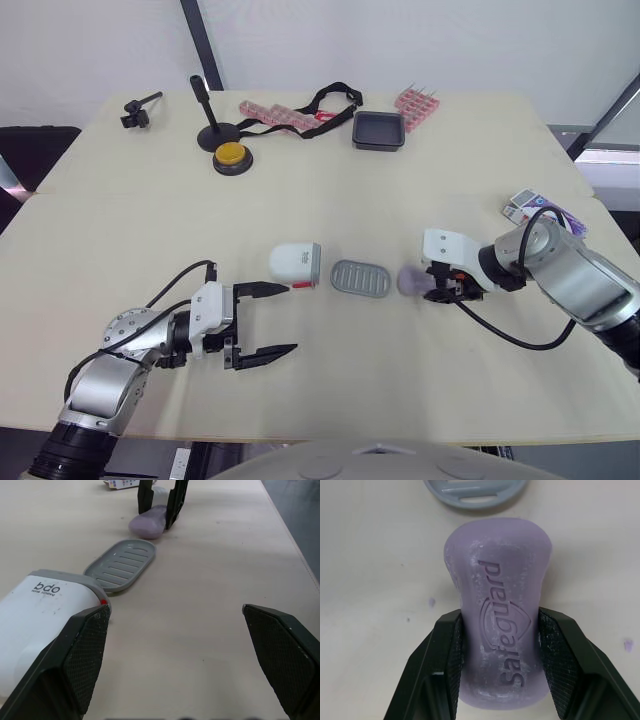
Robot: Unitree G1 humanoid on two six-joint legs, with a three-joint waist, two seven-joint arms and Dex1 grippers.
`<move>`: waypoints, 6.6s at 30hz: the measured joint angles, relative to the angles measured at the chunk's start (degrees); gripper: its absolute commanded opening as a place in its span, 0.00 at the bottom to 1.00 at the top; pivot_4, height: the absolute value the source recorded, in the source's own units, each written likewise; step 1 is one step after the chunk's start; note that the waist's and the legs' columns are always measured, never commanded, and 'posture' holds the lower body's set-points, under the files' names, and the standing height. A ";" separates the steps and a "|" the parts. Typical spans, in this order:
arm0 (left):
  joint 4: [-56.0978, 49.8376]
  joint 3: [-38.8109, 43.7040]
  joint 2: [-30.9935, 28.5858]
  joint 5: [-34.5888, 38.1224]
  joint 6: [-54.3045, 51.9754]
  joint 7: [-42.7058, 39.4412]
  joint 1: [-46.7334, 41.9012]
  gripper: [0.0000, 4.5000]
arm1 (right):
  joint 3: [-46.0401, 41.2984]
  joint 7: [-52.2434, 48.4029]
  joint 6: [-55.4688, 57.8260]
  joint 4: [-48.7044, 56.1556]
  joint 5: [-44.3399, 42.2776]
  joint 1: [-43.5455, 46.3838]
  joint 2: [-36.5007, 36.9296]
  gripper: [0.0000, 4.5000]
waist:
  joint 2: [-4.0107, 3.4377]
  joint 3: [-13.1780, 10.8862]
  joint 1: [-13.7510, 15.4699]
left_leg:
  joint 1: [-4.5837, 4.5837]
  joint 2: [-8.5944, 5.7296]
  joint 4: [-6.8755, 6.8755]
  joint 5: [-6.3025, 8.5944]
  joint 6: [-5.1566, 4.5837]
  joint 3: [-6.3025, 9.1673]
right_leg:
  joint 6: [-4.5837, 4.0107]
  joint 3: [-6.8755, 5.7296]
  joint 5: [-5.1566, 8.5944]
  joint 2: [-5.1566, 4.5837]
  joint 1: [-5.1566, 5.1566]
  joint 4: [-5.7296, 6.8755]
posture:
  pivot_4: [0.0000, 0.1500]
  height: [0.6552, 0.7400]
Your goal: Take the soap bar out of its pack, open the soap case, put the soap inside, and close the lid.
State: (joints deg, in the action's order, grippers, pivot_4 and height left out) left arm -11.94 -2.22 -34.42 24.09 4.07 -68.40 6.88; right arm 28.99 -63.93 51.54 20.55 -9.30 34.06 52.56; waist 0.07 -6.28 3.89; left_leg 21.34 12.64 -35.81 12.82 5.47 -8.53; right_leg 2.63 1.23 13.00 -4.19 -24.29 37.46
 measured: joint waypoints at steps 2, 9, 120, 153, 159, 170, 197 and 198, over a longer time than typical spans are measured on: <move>0.12 0.12 -0.02 0.02 -0.11 0.51 -0.32 1.00 | -0.68 -0.37 1.37 0.60 -1.14 4.11 -1.86 0.38 | -0.01 0.00 -0.21 | -0.01 0.07 0.00 -0.02 0.04 0.00 | 0.00 0.01 0.00 0.05 -0.02 0.06 | 1.00 0.87; 1.13 1.91 -0.03 0.13 -0.26 2.26 -0.50 1.00 | 1.80 1.46 7.99 2.15 -2.13 10.43 -10.01 0.38 | 0.07 0.05 0.51 | -0.13 0.21 -0.02 -0.06 0.15 0.09 | 0.02 -0.08 -0.02 0.22 -0.08 0.06 | 1.00 0.87; 44.40 -14.51 2.65 -20.61 12.30 -11.63 -43.43 1.00 | -31.74 12.27 -57.99 -5.87 -13.33 -52.06 -25.18 0.99 | 0.28 0.42 0.62 | 0.04 0.67 0.08 -0.07 0.64 0.23 | -0.08 -0.23 -0.09 0.46 0.05 -0.09 | 1.00 0.87; 40.78 -14.51 3.02 -20.07 7.69 -11.13 -41.98 0.77 | -34.00 9.26 -57.85 -7.56 -16.10 -50.50 -22.92 1.00 | 0.27 0.42 0.60 | 0.05 0.69 0.09 -0.07 0.61 0.22 | -0.10 -0.24 -0.08 0.44 0.04 -0.16 | 1.00 0.87; 40.66 -14.37 2.82 -19.43 8.14 -11.79 -41.91 0.77 | -33.09 8.14 -57.80 -6.85 -15.00 -50.52 -21.51 1.00 | 0.25 0.40 0.59 | 0.05 0.69 0.11 -0.07 0.61 0.21 | -0.10 -0.23 -0.08 0.45 0.04 -0.18 | 1.00 0.87; 30.67 -11.98 -1.10 -14.55 6.45 -15.57 -34.89 0.77 | -24.99 9.82 -35.34 0.00 -13.08 -30.24 -12.82 1.00 | 0.17 0.31 0.30 | -0.02 0.70 0.25 -0.09 0.64 0.18 | -0.07 -0.24 -0.10 0.63 0.04 -0.20 | 1.00 0.87; 24.74 -11.87 -1.86 -13.89 2.58 -12.80 -31.12 0.77 | -2.30 17.75 -0.50 -0.13 -6.30 -4.72 -19.36 1.00 | 0.12 0.28 0.70 | -0.19 0.69 0.87 -0.57 1.48 0.16 | 0.17 -0.25 -0.24 0.79 0.01 -0.30 | 1.00 0.87; 24.64 -11.87 -1.98 -13.78 2.56 -12.80 -31.03 0.77 | -2.29 17.85 -0.27 -0.33 -6.04 -4.57 -19.58 1.00 | 0.13 0.28 0.68 | -0.19 0.69 0.87 -0.57 1.48 0.16 | 0.17 -0.25 -0.24 0.79 0.02 -0.30 | 1.00 0.87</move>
State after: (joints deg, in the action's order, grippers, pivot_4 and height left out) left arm 12.70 -14.10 -36.40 10.31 6.63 -81.20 -24.15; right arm 26.70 -46.08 51.27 20.22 -15.33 29.49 32.97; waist 0.20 -6.01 4.57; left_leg 21.15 13.33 -34.94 12.25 6.94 -8.37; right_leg 2.80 0.98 12.76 -3.39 -24.28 37.16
